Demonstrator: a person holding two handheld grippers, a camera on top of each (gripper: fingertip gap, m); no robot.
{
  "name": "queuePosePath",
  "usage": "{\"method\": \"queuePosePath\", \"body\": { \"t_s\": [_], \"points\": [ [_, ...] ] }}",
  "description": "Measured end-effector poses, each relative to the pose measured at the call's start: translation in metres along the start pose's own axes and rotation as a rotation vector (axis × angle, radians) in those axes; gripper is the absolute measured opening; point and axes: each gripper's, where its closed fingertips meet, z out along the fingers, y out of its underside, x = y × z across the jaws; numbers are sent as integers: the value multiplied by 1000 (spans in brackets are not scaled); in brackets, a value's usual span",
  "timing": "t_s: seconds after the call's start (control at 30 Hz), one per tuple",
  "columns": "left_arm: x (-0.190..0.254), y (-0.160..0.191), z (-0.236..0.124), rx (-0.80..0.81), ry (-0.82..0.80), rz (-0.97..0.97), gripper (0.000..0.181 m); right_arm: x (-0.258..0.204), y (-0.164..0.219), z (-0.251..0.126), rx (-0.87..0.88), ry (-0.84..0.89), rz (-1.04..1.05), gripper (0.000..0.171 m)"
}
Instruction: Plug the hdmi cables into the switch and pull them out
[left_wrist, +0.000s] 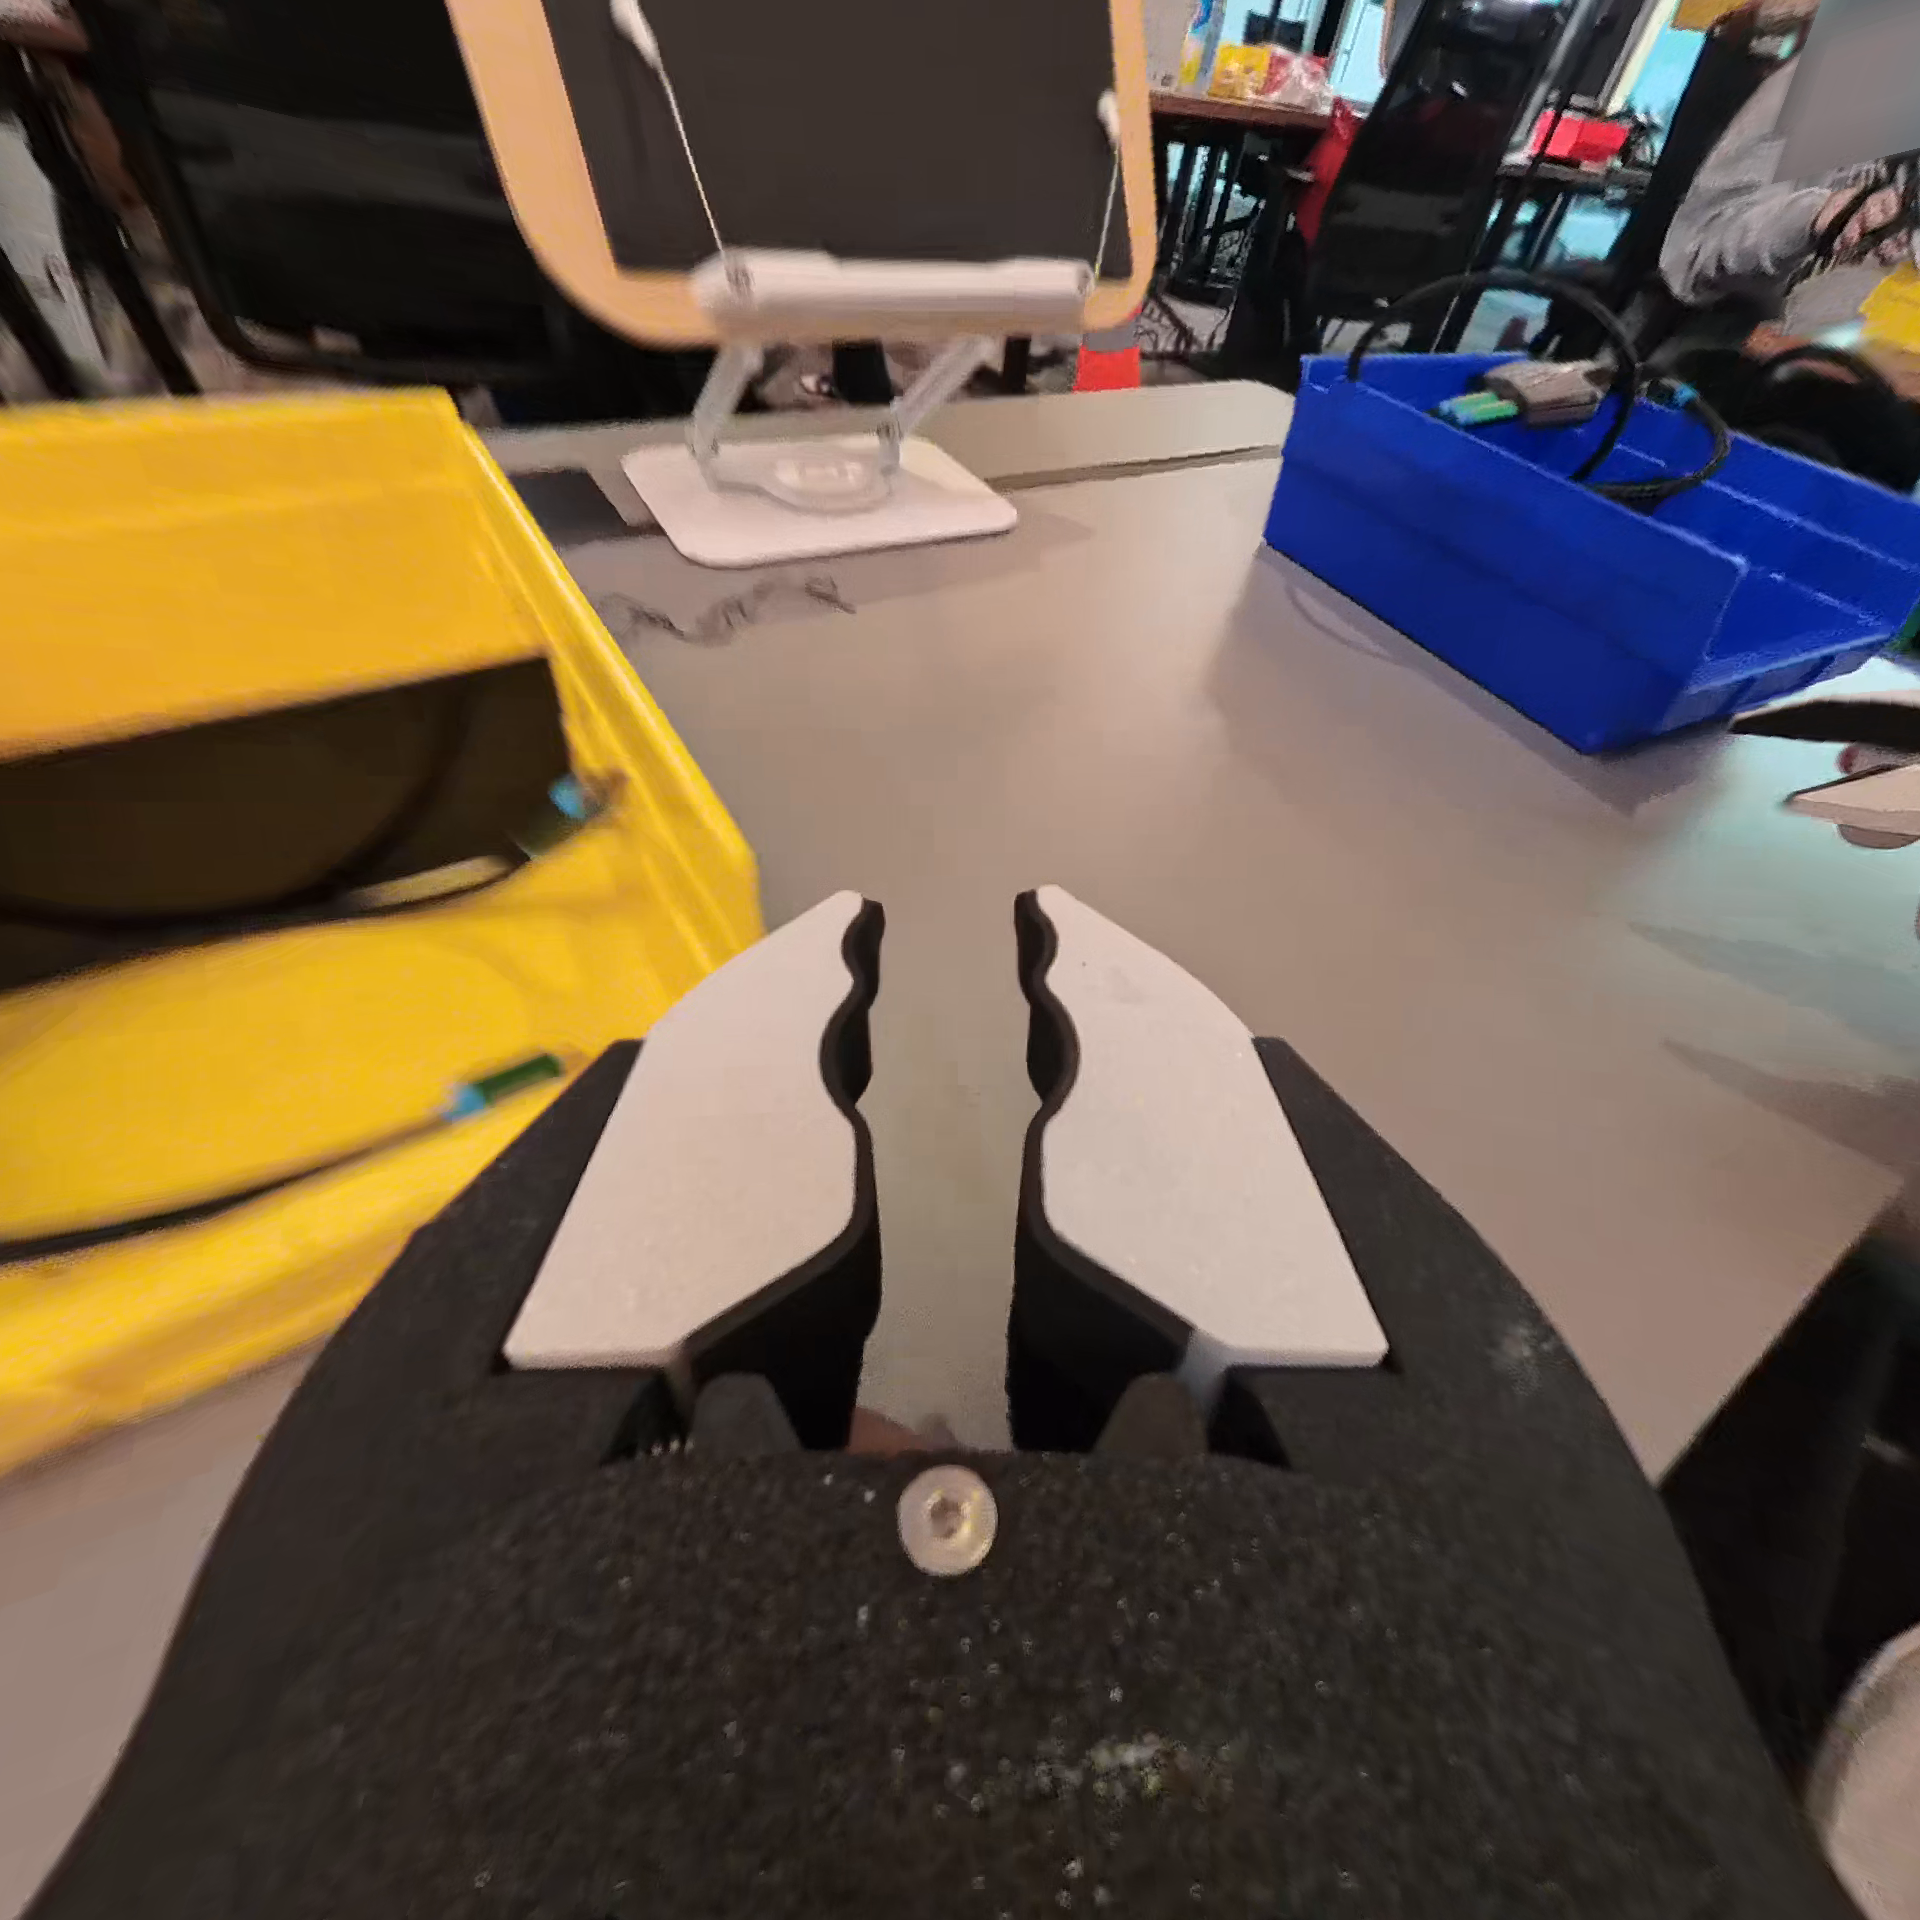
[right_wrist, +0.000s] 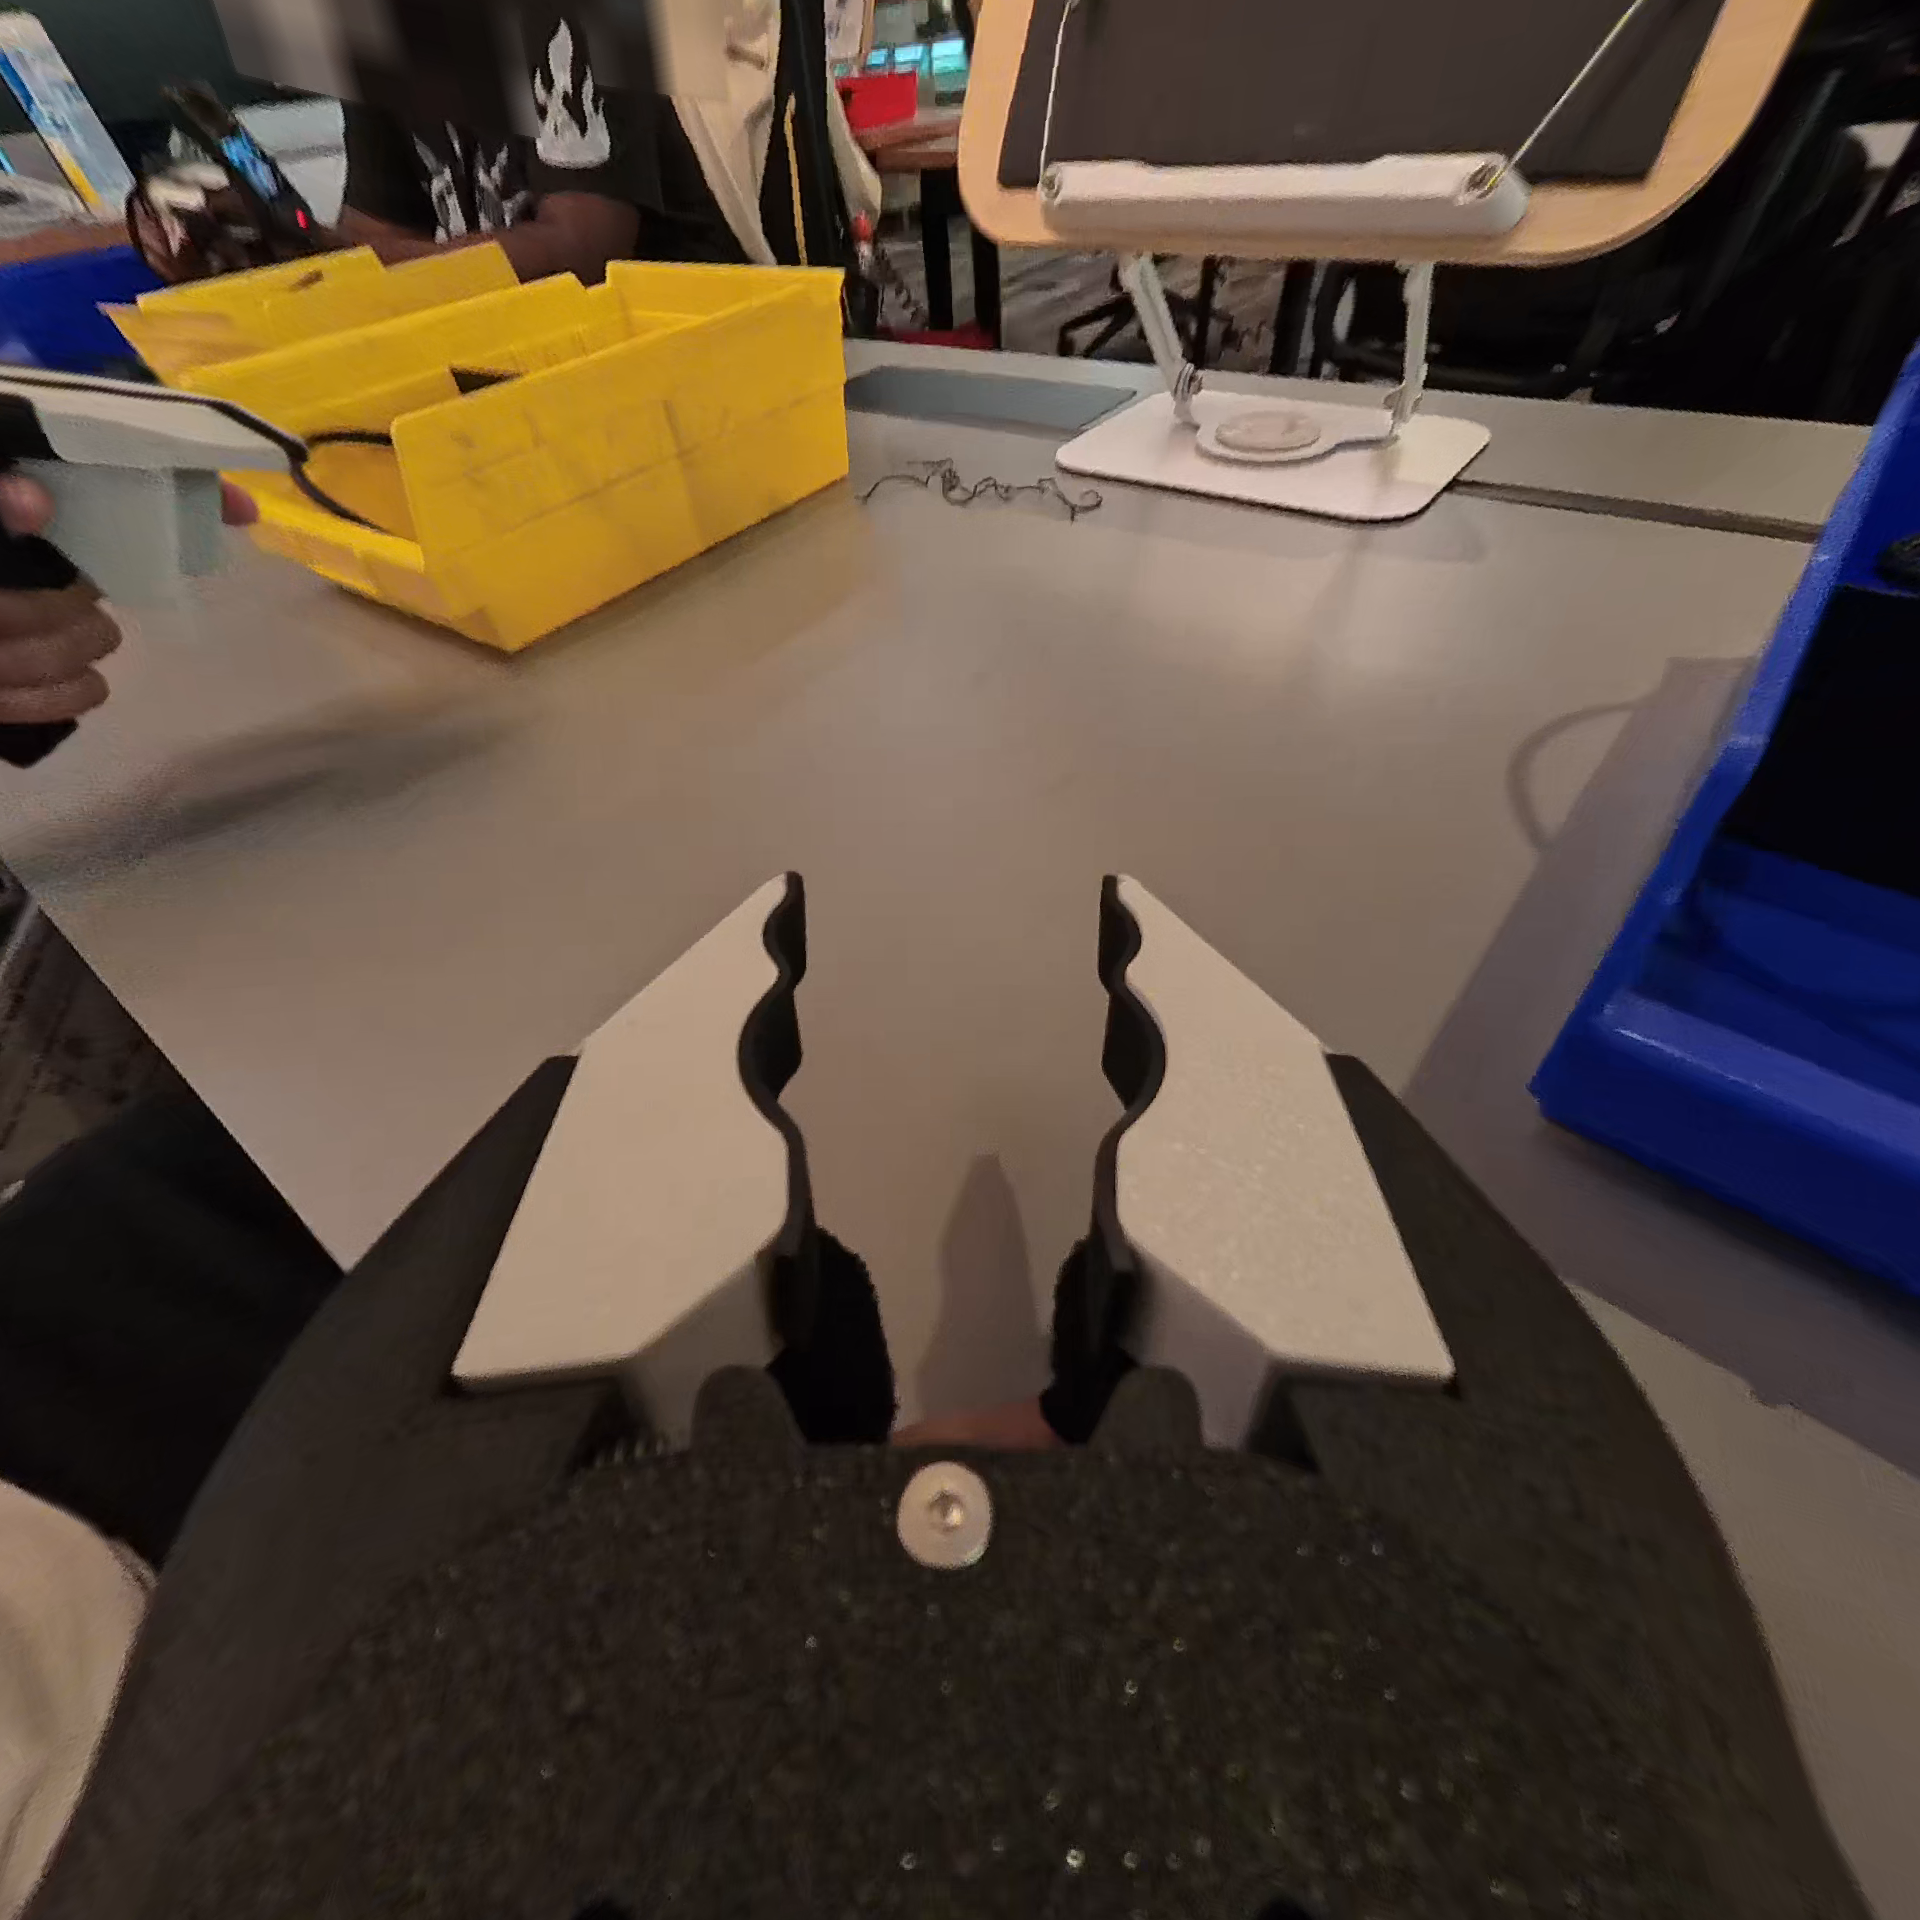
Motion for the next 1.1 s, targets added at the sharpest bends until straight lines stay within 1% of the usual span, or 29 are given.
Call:
{"method": "queuePosePath", "body": {
  "t_s": [0.07,0.1,0.13,0.17,0.2,0.23,0.27,0.33,0.37,0.4,0.43,0.47,0.53,0.6,0.67,0.77,0.87,0.93,1.0,1.03,1.1],
  "points": [
    [-30,-31,-5,10,-39,96,25,2,-5,-3,30,-14,43,55],
    [-44,-43,-4,-10,-35,135,25,3,-5,-3,32,-21,67,55],
    [-52,-48,0,-68,11,180,25,5,-5,-2,29,-24,88,55],
    [-60,-42,7,-168,55,248,25,6,-4,-2,26,-28,104,55],
    [-73,-32,15,-271,56,349,25,6,-5,-1,28,-35,117,55],
    [-88,-25,26,-339,24,474,28,6,-5,0,31,-42,127,55],
    [-96,-14,36,-405,28,589,29,5,-5,1,30,-47,133,55],
    [-105,10,56,-550,67,712,31,4,-5,4,27,-51,134,55],
    [-106,19,64,-593,93,755,33,3,-5,5,26,-51,128,55],
    [-110,24,72,-616,90,790,32,3,-6,6,26,-50,121,55],
    [-116,28,80,-638,78,821,27,3,-6,6,26,-48,113,55],
    [-117,33,84,-651,103,859,15,3,-7,6,28,-44,106,55],
    [-119,26,87,-587,86,895,11,5,-7,6,30,-31,96,55],
    [-122,8,79,-522,53,820,11,8,-7,4,33,-17,94,55],
    [-123,-27,62,-400,27,726,10,11,-7,1,38,-12,105,55],
    [-112,-99,23,-199,25,592,10,13,-11,0,57,-17,128,55],
    [-80,-177,-22,16,78,493,10,12,-11,1,57,-26,126,55],
    [-55,-215,-41,132,130,364,10,8,-13,1,66,-39,108,55],
    [-19,-230,-42,204,276,186,11,2,-14,1,65,-56,87,55],
    [3,-228,-35,209,372,91,10,-1,-13,2,61,-56,73,55],
    [47,-209,-8,178,540,-131,10,-4,-14,2,64,-55,49,55]
  ]
}}
